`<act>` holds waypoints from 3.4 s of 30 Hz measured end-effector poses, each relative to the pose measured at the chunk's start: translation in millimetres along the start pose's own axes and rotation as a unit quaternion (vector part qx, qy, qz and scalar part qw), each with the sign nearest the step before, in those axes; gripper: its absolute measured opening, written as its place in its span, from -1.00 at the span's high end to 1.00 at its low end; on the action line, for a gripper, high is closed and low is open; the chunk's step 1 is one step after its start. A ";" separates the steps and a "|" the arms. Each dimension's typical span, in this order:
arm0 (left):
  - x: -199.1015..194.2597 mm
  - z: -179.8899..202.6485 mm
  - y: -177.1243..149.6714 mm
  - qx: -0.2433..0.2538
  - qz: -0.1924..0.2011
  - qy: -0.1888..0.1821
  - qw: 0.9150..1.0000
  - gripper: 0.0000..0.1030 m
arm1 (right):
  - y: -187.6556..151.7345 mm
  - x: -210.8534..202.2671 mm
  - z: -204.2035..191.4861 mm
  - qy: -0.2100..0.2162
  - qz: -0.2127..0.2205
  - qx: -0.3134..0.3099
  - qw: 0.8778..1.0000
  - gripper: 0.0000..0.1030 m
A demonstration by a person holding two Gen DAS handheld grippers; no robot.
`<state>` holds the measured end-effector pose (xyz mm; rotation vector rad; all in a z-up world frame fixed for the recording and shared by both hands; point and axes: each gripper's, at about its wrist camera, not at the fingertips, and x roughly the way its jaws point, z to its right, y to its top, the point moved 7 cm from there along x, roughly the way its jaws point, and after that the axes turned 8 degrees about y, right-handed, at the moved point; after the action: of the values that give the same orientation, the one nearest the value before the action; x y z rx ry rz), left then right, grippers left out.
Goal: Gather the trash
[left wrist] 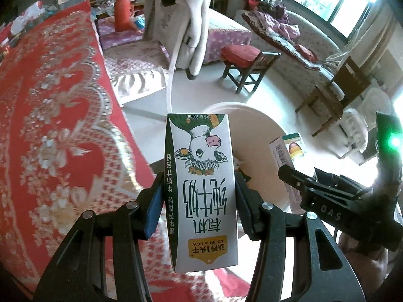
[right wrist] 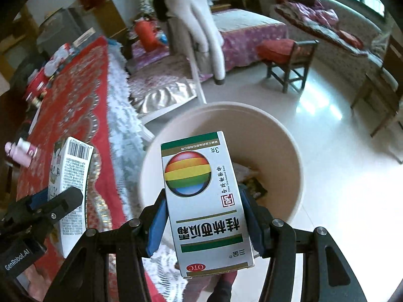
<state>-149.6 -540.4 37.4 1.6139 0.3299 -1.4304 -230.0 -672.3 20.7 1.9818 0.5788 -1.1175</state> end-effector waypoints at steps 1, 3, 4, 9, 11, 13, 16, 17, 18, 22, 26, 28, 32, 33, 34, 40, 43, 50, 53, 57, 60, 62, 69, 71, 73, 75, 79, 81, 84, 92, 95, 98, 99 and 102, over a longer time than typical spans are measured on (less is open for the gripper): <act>4.5 4.7 2.0 -0.001 -0.002 -0.003 1.000 0.02 | -0.1 -0.1 4.3 0.001 -0.001 0.005 1.000 -0.05; 11.6 8.3 3.5 -0.002 -0.006 -0.001 1.000 0.02 | 0.5 0.7 13.4 0.004 -0.001 0.017 1.000 -0.05; 13.3 9.4 1.8 -0.002 -0.008 -0.002 1.000 0.02 | 1.8 2.3 14.8 0.004 -0.002 0.021 1.000 -0.05; 24.5 14.9 3.1 -0.007 -0.016 -0.006 1.000 0.02 | 2.0 5.9 27.3 0.013 -0.005 0.037 0.999 -0.06; 27.4 17.0 4.0 -0.009 -0.018 -0.006 1.000 0.01 | 1.1 8.5 29.6 0.017 -0.008 0.039 0.999 -0.06; 30.8 18.2 4.8 -0.011 -0.019 -0.003 1.000 0.01 | 0.2 11.8 30.9 0.019 -0.012 0.038 0.999 -0.06; 34.7 19.7 7.5 -0.014 -0.015 0.008 1.000 0.01 | -0.7 17.7 34.3 0.022 -0.020 0.037 0.999 -0.06; 35.3 20.1 8.7 -0.017 -0.013 0.008 1.000 0.01 | -0.2 19.8 34.4 0.022 -0.023 0.037 0.999 -0.06; 36.4 20.7 9.5 -0.020 -0.012 0.006 1.000 0.00 | 0.0 21.6 35.8 0.023 -0.026 0.036 0.999 -0.06; 40.4 20.8 11.6 -0.038 -0.009 -0.003 0.999 0.00 | 0.9 27.1 42.5 0.022 -0.034 0.038 0.998 -0.14; 39.4 18.3 11.3 -0.047 -0.002 -0.004 0.999 -0.22 | 3.0 31.1 46.9 0.035 -0.041 0.041 0.998 -0.30; 36.7 17.1 10.7 -0.048 0.004 -0.001 0.999 -0.25 | 2.5 31.1 46.6 0.036 -0.042 0.037 0.998 -0.30; 24.4 13.3 8.0 -0.043 0.015 0.001 0.999 -0.26 | -1.6 17.2 39.9 0.031 -0.022 0.030 0.999 -0.30; 21.1 12.1 8.0 -0.039 0.019 0.003 0.999 -0.27 | -2.6 13.2 38.4 0.029 -0.017 0.029 0.999 -0.30; 16.8 12.0 6.9 -0.034 0.024 0.006 0.999 -0.27 | -4.0 8.0 36.2 0.026 -0.010 0.028 0.999 -0.30; -27.1 -2.6 -3.2 -0.001 0.075 0.043 0.996 -0.27 | -15.2 -28.9 13.4 -0.008 0.045 0.000 0.999 -0.30; -47.4 -12.7 -10.0 -0.013 0.088 0.033 0.996 -0.27 | -19.8 -49.9 -0.5 -0.029 0.075 -0.011 0.997 -0.30; -98.3 -24.9 -19.7 -0.005 0.136 0.031 0.990 -0.27 | -25.4 -96.6 -34.2 -0.044 0.143 -0.025 0.988 -0.31; -119.9 -27.4 -23.6 0.001 0.160 0.028 0.987 -0.27 | -26.4 -116.2 -47.6 -0.049 0.173 -0.032 0.983 -0.32; -141.5 -31.4 -28.9 0.005 0.185 0.026 0.982 -0.27 | -27.9 -137.0 -64.8 -0.061 0.203 -0.047 0.976 -0.33; -155.4 -32.0 -32.9 0.009 0.200 0.024 0.979 -0.27 | -31.9 -150.2 -74.3 -0.066 0.220 -0.054 0.972 -0.37; -162.2 -32.6 -34.4 0.013 0.206 0.024 0.978 -0.27 | -34.3 -159.3 -80.1 -0.065 0.232 -0.055 0.969 -0.41; -181.8 -37.3 -42.3 0.019 0.228 0.034 0.973 -0.27 | -41.4 -183.4 -100.0 -0.074 0.264 -0.064 0.960 -0.48; -185.4 -39.4 -44.3 0.020 0.232 0.036 0.972 -0.27 | -43.5 -186.6 -105.2 -0.076 0.270 -0.067 0.958 -0.51; -187.3 -42.7 -46.0 0.019 0.234 0.038 0.971 -0.27 | -46.5 -189.1 -108.3 -0.074 0.272 -0.070 0.957 -0.51; -189.1 -46.7 -47.1 0.016 0.234 0.041 0.971 -0.27 | -47.8 -188.0 -111.0 -0.075 0.271 -0.072 0.957 -0.52; -190.0 -50.1 -49.2 0.018 0.234 0.052 0.971 -0.27 | -48.1 -188.1 -112.7 -0.074 0.270 -0.071 0.957 -0.52; -190.9 -51.0 -50.7 0.019 0.236 0.052 0.970 -0.27 | -48.7 -188.2 -114.3 -0.074 0.271 -0.072 0.957 -0.52; -192.0 -50.3 -50.0 0.018 0.242 0.053 0.969 -0.27 | -48.5 -188.0 -114.3 -0.073 0.271 -0.072 0.957 -0.52; -198.4 -47.2 -54.3 0.032 0.254 0.060 0.965 -0.27 | -49.3 -189.1 -117.3 -0.073 0.271 -0.067 0.958 -0.53; -198.0 -47.9 -55.0 0.025 0.251 0.050 0.966 -0.27 | -52.1 -192.9 -114.7 -0.073 0.272 -0.063 0.957 -0.53; -197.1 -47.8 -53.9 0.025 0.251 0.055 0.966 -0.27 | -52.0 -192.7 -114.6 -0.074 0.271 -0.064 0.957 -0.54; -197.0 -47.7 -53.9 0.025 0.251 0.058 0.966 -0.27 | -53.1 -194.8 -110.4 -0.075 0.271 -0.063 0.958 -0.54; -197.4 -46.5 -54.5 0.026 0.253 0.058 0.965 -0.27 | -54.5 -194.9 -107.0 -0.075 0.269 -0.059 0.958 -0.55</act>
<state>-215.5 -404.5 183.2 1.6756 -0.0573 -0.9631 -313.1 -556.8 200.0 1.7773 0.0126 -0.8558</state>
